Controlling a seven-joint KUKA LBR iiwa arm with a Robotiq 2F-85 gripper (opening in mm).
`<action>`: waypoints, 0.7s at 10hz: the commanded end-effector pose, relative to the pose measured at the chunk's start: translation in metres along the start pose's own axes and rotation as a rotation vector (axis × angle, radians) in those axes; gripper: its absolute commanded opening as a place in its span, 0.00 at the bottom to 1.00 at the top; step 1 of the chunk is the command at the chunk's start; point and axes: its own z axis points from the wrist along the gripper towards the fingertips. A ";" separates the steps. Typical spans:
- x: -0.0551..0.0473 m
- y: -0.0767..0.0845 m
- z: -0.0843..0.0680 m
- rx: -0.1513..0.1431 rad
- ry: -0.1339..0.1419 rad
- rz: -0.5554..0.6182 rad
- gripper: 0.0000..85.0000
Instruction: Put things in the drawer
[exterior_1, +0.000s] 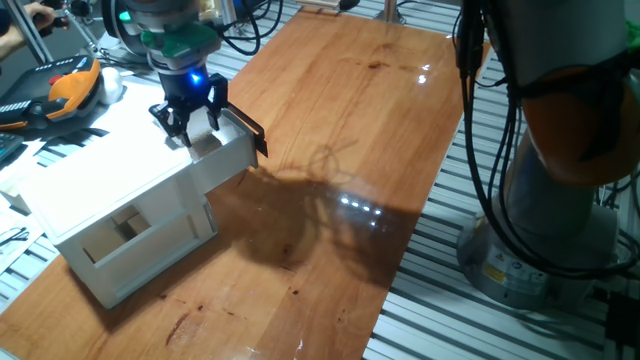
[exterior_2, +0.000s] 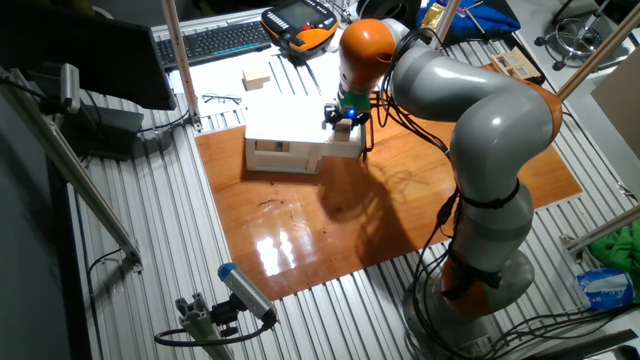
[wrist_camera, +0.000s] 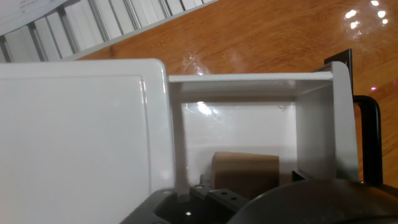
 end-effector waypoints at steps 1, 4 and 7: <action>0.000 0.000 0.000 0.002 0.000 0.000 0.80; -0.002 -0.001 -0.006 0.009 -0.003 0.001 0.80; -0.008 -0.003 -0.033 0.025 0.010 0.012 0.80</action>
